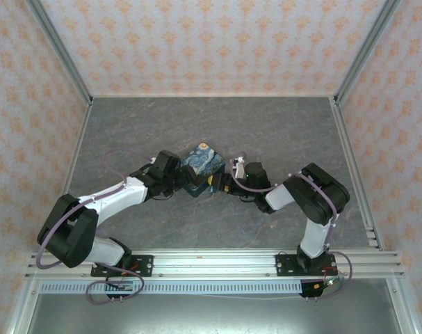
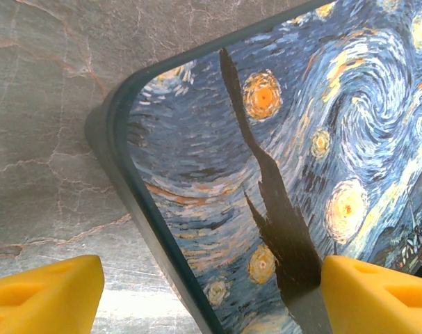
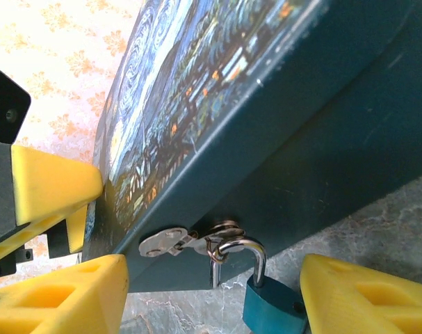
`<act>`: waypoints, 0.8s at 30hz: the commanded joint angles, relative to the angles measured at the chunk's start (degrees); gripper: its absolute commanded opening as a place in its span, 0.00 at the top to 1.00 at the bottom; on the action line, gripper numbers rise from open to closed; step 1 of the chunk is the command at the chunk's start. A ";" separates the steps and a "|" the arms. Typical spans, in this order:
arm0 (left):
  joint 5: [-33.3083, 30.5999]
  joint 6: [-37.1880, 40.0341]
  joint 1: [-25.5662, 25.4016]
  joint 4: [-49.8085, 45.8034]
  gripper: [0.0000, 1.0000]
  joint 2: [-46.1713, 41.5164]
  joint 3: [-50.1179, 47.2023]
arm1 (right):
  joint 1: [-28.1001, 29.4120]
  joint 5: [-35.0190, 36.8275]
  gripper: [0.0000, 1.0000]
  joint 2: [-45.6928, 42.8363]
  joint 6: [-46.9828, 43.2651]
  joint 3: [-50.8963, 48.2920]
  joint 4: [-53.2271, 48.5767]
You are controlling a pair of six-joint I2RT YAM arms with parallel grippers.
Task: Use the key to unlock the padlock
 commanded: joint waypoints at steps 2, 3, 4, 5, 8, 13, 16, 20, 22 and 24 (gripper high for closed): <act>-2.77 1.04 -0.60 -3.96 0.19 0.00 0.67 | 0.74 -1.58 0.35 1.12 -0.97 1.09 2.68; -2.77 1.15 -0.55 -4.00 0.19 0.07 0.79 | 0.96 -1.71 0.35 1.38 -0.97 1.09 2.68; -2.75 1.19 -0.56 -4.07 0.19 0.06 0.84 | 1.15 -2.09 0.35 1.85 -0.95 1.23 2.90; -2.81 1.20 -0.58 -4.14 0.19 0.09 0.93 | 1.30 -2.39 0.36 2.26 -0.84 1.40 3.02; -2.99 1.26 -0.61 -4.40 0.19 0.04 1.17 | 1.59 -3.37 0.37 3.74 0.17 1.73 5.06; -3.09 1.29 -0.54 -4.44 0.19 0.08 1.30 | 1.65 -4.63 0.41 4.70 1.31 1.80 7.59; -3.09 1.29 -0.52 -4.45 0.19 0.13 1.25 | 1.60 -5.66 0.45 4.56 1.64 1.80 8.60; -3.10 1.28 -0.57 -4.53 0.19 0.08 1.31 | 1.58 -5.46 0.49 4.12 1.62 1.19 9.11; -3.18 1.28 -0.62 -4.53 0.19 0.00 1.28 | 1.58 -5.24 0.52 4.03 1.41 0.83 8.93; -3.18 1.28 -0.57 -4.65 0.19 -0.12 1.31 | 1.58 -4.63 0.54 3.76 1.14 0.42 8.58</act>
